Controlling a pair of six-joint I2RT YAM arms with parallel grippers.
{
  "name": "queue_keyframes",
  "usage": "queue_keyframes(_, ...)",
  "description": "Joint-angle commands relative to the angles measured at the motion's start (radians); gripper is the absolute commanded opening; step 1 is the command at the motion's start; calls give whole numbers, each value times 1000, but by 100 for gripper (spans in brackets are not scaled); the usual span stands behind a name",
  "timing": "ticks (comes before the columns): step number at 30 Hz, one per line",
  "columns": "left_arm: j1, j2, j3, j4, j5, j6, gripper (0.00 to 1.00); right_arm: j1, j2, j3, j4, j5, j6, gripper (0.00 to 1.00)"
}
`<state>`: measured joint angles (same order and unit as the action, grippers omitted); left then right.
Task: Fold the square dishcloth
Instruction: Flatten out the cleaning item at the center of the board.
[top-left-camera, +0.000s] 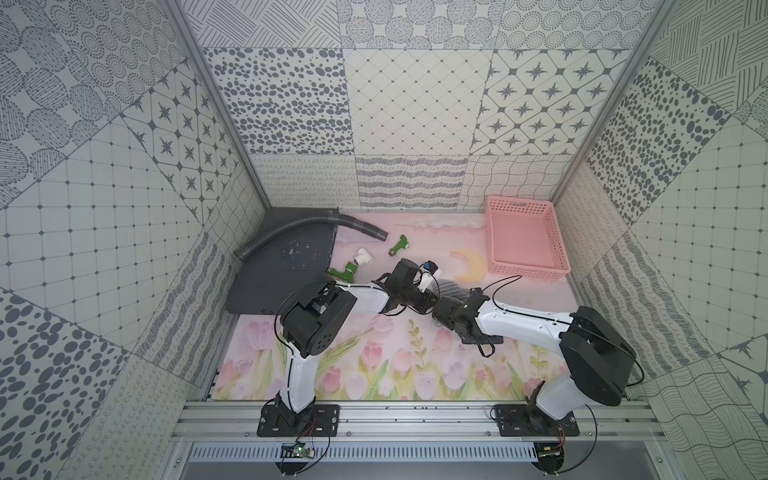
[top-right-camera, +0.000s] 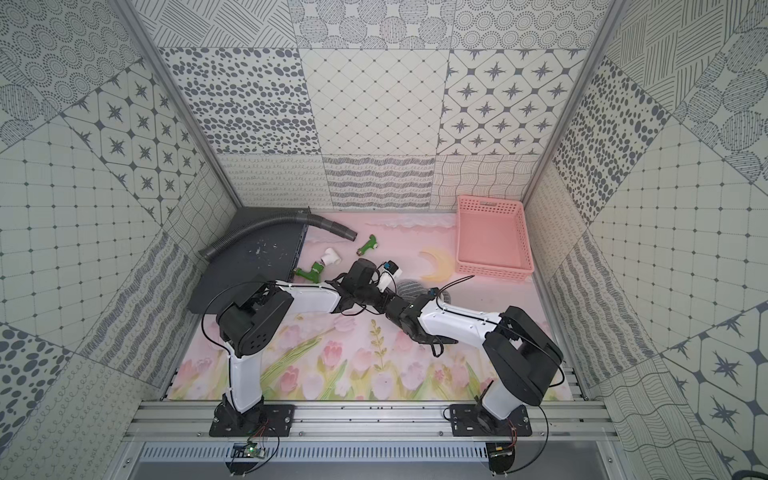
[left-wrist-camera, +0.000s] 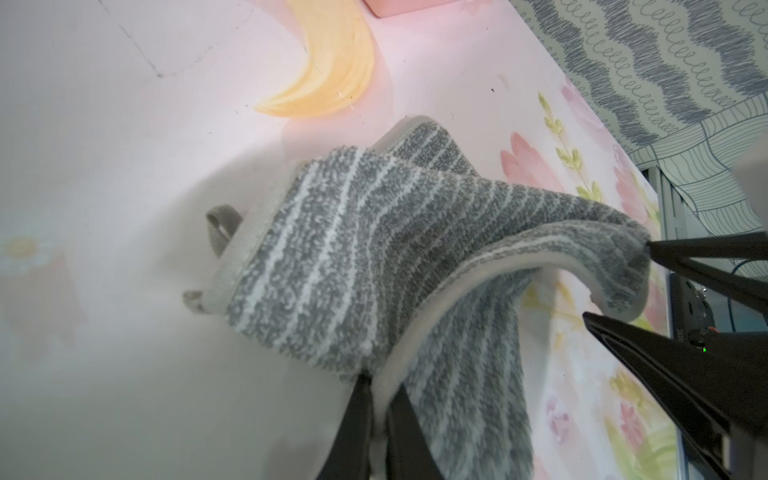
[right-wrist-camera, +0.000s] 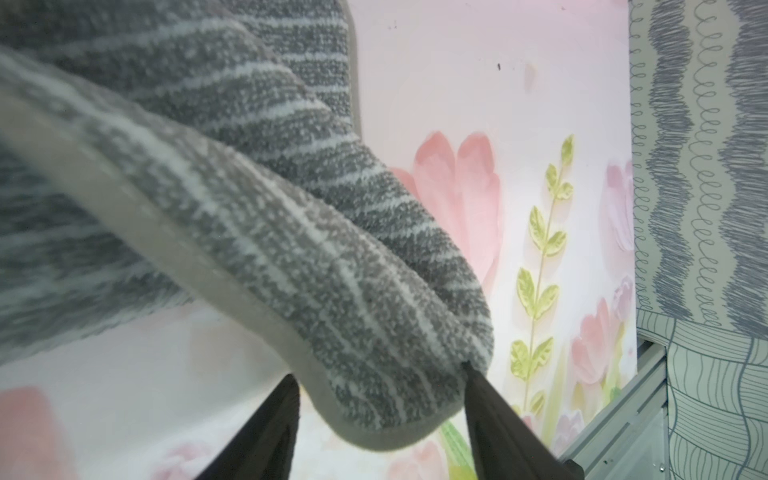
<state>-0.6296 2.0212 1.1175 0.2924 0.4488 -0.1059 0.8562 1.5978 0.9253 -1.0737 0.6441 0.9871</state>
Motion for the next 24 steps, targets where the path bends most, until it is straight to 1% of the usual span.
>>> queue_keyframes(1,4,-30,12,3,1,-5,10,4,23,35,-43,84,48,52)
queue_keyframes(8,10,-70,8,-20,-16,6,10,4,24,69,-123,130,65,13)
queue_keyframes(10,12,-90,6,-37,-34,14,10,5,7,81,-159,146,68,3)
queue_keyframes(11,14,-103,6,-52,-44,18,10,6,-6,87,-176,154,69,0)
queue_keyframes(13,17,-130,6,-74,-61,29,10,5,-37,103,-213,174,70,0)
queue_keyframes(15,20,-161,2,-90,-69,41,13,4,-75,119,-239,195,59,0)
queue_keyframes(22,22,-240,-13,-114,-72,60,28,6,-213,198,-243,221,-38,0)
queue_keyframes(23,22,-244,-17,-113,-69,61,28,5,-229,209,-238,220,-57,0)
queue_keyframes(24,21,-249,-21,-113,-63,63,22,5,-246,219,-234,217,-73,0)
